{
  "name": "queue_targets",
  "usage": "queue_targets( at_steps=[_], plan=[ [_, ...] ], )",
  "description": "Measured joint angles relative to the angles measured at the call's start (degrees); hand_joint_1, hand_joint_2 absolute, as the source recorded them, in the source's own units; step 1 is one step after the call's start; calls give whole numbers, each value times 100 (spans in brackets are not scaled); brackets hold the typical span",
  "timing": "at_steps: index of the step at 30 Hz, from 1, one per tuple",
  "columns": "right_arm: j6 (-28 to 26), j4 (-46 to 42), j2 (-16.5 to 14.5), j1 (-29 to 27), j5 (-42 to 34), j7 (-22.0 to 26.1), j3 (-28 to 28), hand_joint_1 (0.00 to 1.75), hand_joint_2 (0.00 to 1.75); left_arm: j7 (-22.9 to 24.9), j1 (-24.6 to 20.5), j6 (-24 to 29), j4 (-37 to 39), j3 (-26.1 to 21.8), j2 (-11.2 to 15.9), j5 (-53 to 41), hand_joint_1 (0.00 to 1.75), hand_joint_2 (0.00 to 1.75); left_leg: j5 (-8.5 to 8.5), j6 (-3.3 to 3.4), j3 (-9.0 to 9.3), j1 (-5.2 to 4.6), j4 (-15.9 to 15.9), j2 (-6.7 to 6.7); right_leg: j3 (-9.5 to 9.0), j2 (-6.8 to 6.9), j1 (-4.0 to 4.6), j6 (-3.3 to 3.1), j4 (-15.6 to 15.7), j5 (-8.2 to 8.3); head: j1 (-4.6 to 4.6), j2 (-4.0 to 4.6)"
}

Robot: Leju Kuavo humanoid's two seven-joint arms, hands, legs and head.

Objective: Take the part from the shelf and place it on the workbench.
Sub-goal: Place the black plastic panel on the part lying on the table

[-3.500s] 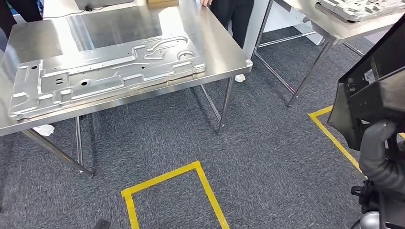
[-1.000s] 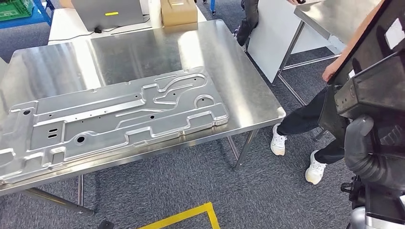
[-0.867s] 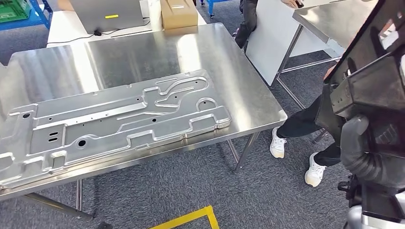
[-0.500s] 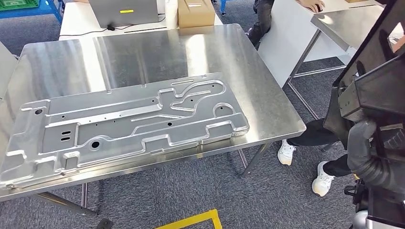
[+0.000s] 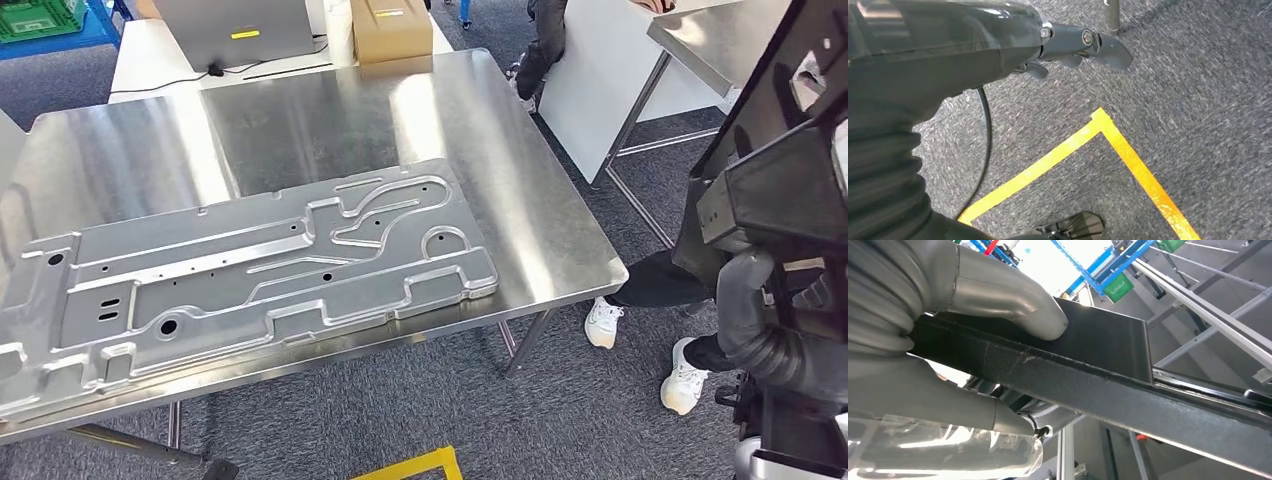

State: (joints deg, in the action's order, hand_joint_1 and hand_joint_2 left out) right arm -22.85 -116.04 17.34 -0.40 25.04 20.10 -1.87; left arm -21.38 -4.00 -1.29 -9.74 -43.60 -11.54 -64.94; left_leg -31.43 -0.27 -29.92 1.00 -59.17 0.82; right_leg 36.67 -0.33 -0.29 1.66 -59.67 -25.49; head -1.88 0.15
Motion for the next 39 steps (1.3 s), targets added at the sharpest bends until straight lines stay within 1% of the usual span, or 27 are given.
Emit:
queue_targets(
  at_steps=[3,5,9,12,15,18,22,25,27,30,32,35,39],
  plan=[
    [63,2,26,35,27,-70,29,175,175,-15,3,7,1,0,0,-7,0,175,11,-45,3,3,16,-1,-1,0,3,-8,-1,-1,12,0],
    [249,31,91,184,-27,-212,54,175,175,-23,3,8,1,0,0,-35,0,175,16,-69,4,4,19,-4,-2,-2,4,-16,-3,4,15,0],
    [739,442,316,831,-233,-530,114,175,175,-42,-15,10,0,6,-1,-138,0,175,21,-75,18,-3,18,-15,-16,-9,-4,-24,-2,16,17,0],
    [1110,1115,543,1588,-153,-770,208,175,175,-156,-51,5,1,32,-8,-257,0,175,25,-75,27,-19,14,-18,-30,-11,-25,-15,0,29,19,0],
    [1333,2207,762,2606,95,-955,402,175,175,-292,-129,-22,0,116,-18,-370,0,175,29,-73,29,-31,5,-16,-39,-12,-37,-6,2,38,21,0],
    [1369,3609,892,3698,457,-1079,674,175,175,-448,-191,-37,-1,202,-22,-428,0,175,31,-72,29,-37,-3,-11,-45,-10,-42,-3,2,43,22,0],
    [1253,5777,946,5207,961,-1245,1033,175,175,-662,-239,0,-1,323,-27,-452,0,175,32,-71,24,-41,-12,1,-44,-4,-45,0,2,45,22,0],
    [1016,7001,908,5987,1363,-1402,1263,175,175,-738,-247,26,-1,385,-32,-465,0,175,31,-71,18,-39,-12,4,-41,-2,-45,0,2,43,24,0],
    [799,7581,799,6313,1682,-1515,1430,175,175,-742,-251,20,-1,435,-33,-509,0,175,30,-71,16,-36,-10,-3,-39,-5,-44,0,2,42,25,0],
    [426,8238,470,6574,2297,-1645,1741,175,175,-714,-263,-10,-1,519,-33,-606,0,175,28,-71,22,-29,-6,-26,-37,-25,-40,-1,2,41,27,0],
    [233,8576,129,6617,2730,-1721,2020,175,175,-704,-294,-58,-1,592,-33,-671,0,175,28,-72,30,-24,-3,-40,-37,-40,-37,-2,2,43,29,0],
    [98,8958,-500,6556,3290,-1754,2516,175,175,-704,-363,-120,-12,710,-33,-757,0,175,35,-81,36,-19,-2,-41,-36,-44,-30,-8,0,48,30,0],
    [-3,9243,-1310,6416,3582,-1740,3017,175,175,-701,-426,-187,-36,848,-33,-840,0,175,50,-105,29,-13,-1,-19,-33,-31,-2,-16,-2,52,31,0]
  ],
)
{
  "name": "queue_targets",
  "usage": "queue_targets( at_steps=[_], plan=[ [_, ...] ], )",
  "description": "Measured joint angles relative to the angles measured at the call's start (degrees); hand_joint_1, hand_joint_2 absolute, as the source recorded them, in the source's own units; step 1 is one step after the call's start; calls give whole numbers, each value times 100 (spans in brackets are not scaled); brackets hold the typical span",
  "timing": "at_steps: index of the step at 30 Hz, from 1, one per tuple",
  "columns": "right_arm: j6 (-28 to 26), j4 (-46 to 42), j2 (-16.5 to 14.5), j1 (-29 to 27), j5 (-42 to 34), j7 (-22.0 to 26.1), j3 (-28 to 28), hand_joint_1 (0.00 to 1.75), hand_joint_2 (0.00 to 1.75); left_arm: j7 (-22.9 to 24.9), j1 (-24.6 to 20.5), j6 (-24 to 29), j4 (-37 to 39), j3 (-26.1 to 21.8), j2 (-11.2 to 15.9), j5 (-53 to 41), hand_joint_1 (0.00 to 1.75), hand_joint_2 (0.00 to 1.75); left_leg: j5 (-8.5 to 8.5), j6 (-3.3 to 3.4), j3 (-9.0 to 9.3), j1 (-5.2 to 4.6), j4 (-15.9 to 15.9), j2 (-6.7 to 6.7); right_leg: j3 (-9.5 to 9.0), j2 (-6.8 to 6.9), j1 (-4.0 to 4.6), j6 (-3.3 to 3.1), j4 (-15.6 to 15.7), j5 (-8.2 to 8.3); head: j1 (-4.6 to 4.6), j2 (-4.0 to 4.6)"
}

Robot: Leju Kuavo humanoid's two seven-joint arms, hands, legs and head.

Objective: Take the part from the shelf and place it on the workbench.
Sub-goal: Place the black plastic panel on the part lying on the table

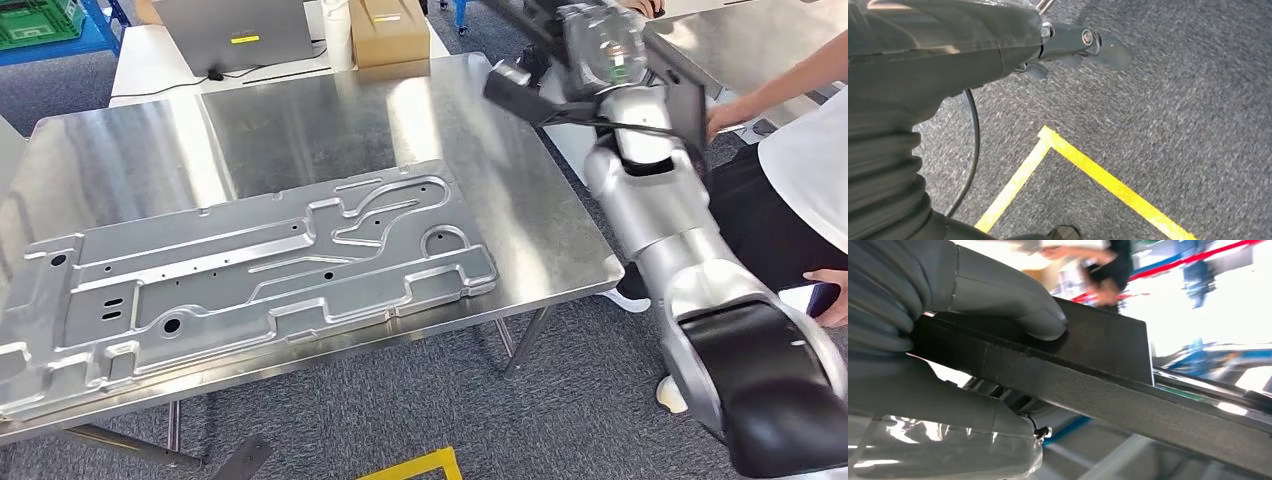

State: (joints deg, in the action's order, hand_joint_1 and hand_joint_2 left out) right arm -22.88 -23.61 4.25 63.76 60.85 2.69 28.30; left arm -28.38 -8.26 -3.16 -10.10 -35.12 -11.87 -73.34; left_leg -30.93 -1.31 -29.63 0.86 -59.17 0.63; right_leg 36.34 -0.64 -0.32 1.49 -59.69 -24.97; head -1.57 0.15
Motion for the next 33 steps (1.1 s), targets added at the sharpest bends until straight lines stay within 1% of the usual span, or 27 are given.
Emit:
queue_targets(
  at_steps=[4,7,10,13,16,21,27,33],
  plan=[
    [-27,165,-647,-65,236,89,325,175,175,28,-38,-38,-13,139,0,-88,0,175,3,-6,-9,7,0,8,5,8,9,-2,-2,-1,2,0],
    [-26,220,-975,-90,315,172,483,175,175,53,-77,-48,-17,213,0,-113,0,175,3,-6,-14,10,0,5,9,7,7,-3,-1,-2,2,0],
    [-26,244,-1209,-92,357,206,575,175,175,60,-84,-84,-21,281,0,-122,0,175,3,-6,-19,10,0,10,9,11,6,-3,4,-2,1,0],
    [-27,265,-1334,-91,391,211,640,175,175,32,-84,-97,-21,317,0,-121,0,175,2,-6,-22,10,0,10,9,12,3,-2,9,-1,1,0],
    [-47,294,-1387,-91,421,263,670,175,175,-74,-84,-97,-21,345,0,-118,0,175,2,-6,-23,8,0,9,8,12,-1,-1,11,0,2,0],
    [-238,330,-1504,-141,574,585,735,175,175,-149,-90,-97,-21,445,0,-135,0,175,1,-6,-22,6,-1,7,9,10,2,-1,11,0,1,0],
    [-450,335,-1826,-479,766,1041,961,175,175,-148,-106,-97,-21,575,-6,-142,0,175,1,-7,-22,8,1,6,11,9,11,-3,11,-1,2,0],
    [-456,342,-2126,-902,670,1115,1127,175,175,-150,-106,-97,-21,632,-41,-109,0,175,1,-7,-22,8,1,7,11,10,14,-3,11,-1,2,0]
  ],
)
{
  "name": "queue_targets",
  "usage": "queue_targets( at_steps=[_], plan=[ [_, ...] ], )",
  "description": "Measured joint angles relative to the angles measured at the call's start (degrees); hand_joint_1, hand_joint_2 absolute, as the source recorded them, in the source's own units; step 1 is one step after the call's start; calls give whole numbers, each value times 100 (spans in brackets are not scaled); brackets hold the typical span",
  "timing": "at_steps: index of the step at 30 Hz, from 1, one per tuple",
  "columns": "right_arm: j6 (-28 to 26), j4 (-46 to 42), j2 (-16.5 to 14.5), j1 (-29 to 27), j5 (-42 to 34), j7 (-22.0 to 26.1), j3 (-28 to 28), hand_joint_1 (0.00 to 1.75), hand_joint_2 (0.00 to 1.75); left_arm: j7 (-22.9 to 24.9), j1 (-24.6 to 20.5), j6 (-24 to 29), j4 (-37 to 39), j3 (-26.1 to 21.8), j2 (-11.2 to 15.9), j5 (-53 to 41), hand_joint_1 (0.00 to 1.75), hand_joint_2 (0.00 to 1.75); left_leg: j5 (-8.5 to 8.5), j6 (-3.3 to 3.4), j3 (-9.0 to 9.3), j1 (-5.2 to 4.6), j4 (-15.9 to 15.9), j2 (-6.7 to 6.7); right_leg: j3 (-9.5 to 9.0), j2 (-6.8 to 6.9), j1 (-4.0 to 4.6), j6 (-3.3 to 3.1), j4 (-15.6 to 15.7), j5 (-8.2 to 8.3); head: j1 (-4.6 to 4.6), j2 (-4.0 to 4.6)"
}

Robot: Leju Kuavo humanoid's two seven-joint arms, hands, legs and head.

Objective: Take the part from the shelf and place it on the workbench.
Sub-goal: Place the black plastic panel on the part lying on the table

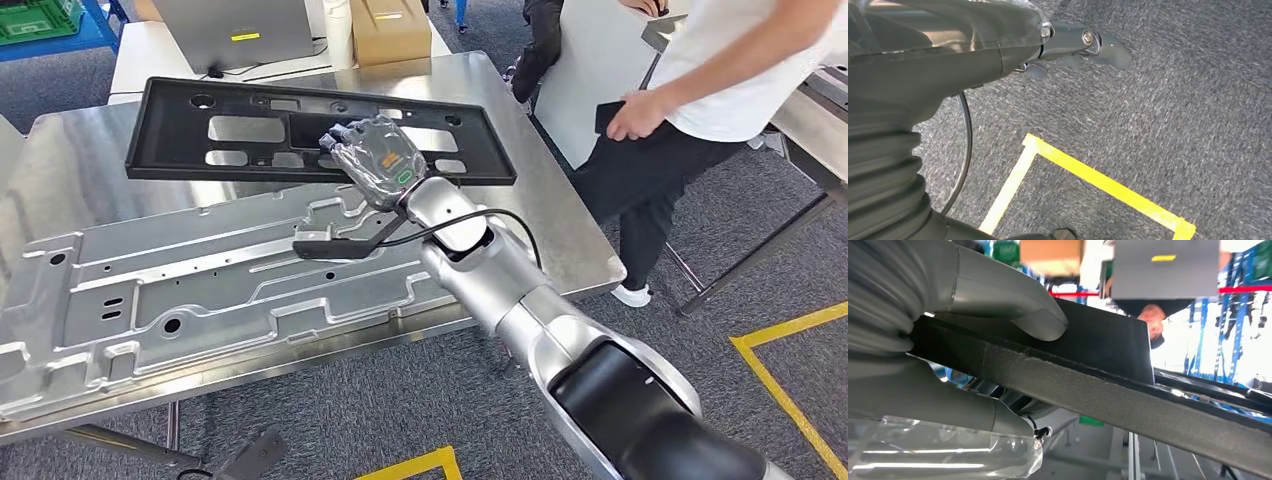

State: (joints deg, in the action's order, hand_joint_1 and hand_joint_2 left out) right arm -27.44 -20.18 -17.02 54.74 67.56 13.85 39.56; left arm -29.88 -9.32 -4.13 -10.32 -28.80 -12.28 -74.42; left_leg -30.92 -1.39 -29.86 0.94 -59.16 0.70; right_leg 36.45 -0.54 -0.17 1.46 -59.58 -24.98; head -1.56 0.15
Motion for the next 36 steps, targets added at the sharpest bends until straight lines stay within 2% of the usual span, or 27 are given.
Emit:
queue_targets(
  at_steps=[8,16,21,32,36],
  plan=[
    [103,138,18,-368,-303,-269,7,175,175,-49,22,24,0,43,-7,172,0,175,-1,0,-1,-5,-1,0,0,0,-5,0,6,0,0,0],
    [301,330,586,-524,-610,-705,-187,175,175,-87,169,127,0,25,40,391,0,175,-2,2,-8,-8,-2,5,0,6,-7,1,11,1,-1,0],
    [342,397,800,-534,-779,-652,-389,175,175,-88,228,128,0,14,95,413,0,175,-3,2,-9,-6,-1,-8,5,-1,-6,2,11,2,-1,0],
    [489,399,590,-485,-736,-497,-607,175,175,334,111,-134,0,8,93,498,0,175,-1,2,-9,-1,-1,-4,4,0,-3,-1,9,4,-1,0],
    [667,399,426,-480,-647,-272,-599,175,175,470,81,-265,0,1,82,510,0,175,-1,1,-9,-1,-1,-9,6,-3,-4,-2,8,4,-1,0]
  ],
)
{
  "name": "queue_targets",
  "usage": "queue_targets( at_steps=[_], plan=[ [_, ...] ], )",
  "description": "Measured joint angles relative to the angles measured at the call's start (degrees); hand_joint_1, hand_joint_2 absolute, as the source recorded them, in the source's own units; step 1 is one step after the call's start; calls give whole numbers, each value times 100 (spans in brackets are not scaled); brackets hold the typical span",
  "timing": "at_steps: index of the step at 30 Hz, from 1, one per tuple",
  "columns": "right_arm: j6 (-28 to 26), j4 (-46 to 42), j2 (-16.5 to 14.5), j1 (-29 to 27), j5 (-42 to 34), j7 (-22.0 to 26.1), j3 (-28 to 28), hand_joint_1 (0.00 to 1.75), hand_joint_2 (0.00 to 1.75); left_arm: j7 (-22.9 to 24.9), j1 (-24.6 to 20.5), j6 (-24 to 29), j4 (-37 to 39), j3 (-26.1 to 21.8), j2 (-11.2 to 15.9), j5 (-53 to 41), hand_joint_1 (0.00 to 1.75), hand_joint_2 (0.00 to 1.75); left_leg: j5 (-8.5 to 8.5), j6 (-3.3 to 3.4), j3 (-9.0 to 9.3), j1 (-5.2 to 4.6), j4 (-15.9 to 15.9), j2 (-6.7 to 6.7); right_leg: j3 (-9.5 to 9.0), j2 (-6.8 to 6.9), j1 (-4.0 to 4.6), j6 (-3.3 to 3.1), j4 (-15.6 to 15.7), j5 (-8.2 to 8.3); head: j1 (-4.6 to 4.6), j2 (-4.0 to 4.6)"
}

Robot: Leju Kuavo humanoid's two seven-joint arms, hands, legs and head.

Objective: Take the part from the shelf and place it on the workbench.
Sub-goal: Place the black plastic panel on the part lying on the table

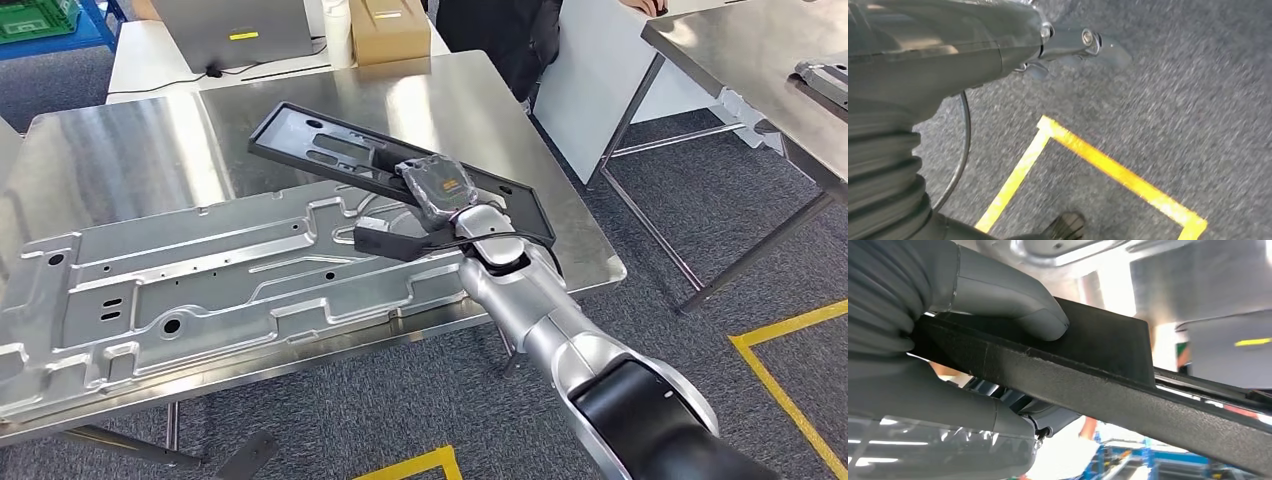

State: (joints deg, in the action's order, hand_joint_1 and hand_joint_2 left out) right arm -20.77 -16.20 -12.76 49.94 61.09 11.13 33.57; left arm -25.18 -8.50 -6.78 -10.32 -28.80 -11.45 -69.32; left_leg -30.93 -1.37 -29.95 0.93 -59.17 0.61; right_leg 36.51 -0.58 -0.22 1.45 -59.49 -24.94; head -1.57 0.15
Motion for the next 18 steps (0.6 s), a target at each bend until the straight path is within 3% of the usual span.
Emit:
queue_targets(
  at_steps=[8,18],
  plan=[
    [105,-29,-551,-70,37,485,71,175,175,244,-75,-106,0,-1,-42,-8,0,175,0,0,-2,0,0,2,2,1,4,-1,0,-1,1,0],
    [157,-151,-754,-137,-189,575,312,175,175,388,-87,-146,0,-4,-79,54,0,175,-3,5,-5,-6,-12,2,1,1,-10,4,9,4,1,0]
  ],
)
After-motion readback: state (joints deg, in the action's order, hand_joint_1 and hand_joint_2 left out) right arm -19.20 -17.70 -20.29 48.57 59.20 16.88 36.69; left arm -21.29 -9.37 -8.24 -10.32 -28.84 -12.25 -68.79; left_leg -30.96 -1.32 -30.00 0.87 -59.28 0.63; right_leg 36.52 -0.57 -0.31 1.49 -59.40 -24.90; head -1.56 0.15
